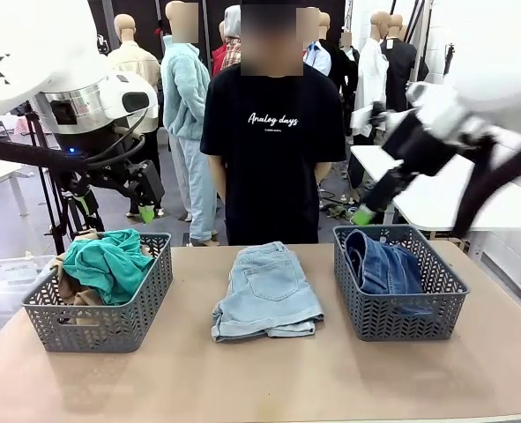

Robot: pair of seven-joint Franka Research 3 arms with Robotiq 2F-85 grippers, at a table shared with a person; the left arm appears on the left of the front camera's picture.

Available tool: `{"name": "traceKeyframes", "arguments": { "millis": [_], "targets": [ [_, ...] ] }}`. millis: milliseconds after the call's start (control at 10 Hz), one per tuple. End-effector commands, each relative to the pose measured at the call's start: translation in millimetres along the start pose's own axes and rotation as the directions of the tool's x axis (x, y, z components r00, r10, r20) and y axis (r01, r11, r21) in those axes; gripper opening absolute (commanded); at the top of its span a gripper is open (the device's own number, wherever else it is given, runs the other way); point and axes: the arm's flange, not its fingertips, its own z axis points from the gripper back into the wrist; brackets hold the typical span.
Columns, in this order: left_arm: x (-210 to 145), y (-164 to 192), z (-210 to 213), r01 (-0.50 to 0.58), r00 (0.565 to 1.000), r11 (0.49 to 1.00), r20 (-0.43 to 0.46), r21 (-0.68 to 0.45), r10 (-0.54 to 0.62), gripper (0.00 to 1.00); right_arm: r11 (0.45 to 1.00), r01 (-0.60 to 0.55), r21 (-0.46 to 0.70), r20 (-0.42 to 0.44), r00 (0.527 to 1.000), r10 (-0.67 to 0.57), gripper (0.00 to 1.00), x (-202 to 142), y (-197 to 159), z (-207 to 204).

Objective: Sort the tops and bottoms.
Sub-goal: Lift clothes from the center of the table with your right hand.

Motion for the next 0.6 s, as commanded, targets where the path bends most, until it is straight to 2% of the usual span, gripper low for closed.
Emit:
{"name": "traceKeyframes", "arguments": {
  "millis": [0, 200, 300, 400, 500],
  "targets": [
    [-1.1, 3.0, 0.8, 0.002, 1.0, 1.0, -0.005, 0.003, -0.002, 1.0, 0.993, -0.082, 0.083, -0.042, 0.995, 0.086, 1.0, 53.1, -32.9, -23.9],
    [-1.1, 3.0, 0.8, 0.002, 1.0, 1.0, -0.005, 0.003, -0.002, 1.0, 0.989, -0.094, 0.114, -0.075, 0.992, 0.103, 1.0, 72.1, -55.0, -75.9],
    [-1.1, 3.0, 0.8, 0.002, 1.0, 1.0, -0.005, 0.003, -0.002, 1.0, 0.988, -0.077, 0.132, -0.091, 0.992, 0.09, 1.0, 71.3, -66.0, -97.7],
    [-1.1, 3.0, 0.8, 0.002, 1.0, 1.0, -0.005, 0.003, -0.002, 1.0, 0.988, -0.029, 0.153, -0.148, 0.988, 0.052, 1.0, 64.1, -72.2, -102.7],
    [-1.1, 3.0, 0.8, 0.002, 1.0, 1.0, -0.005, 0.003, -0.002, 1.0, 0.992, -0.076, 0.102, -0.082, 0.993, 0.085, 1.0, 70.5, -55.7, -93.0]
  ]
}}
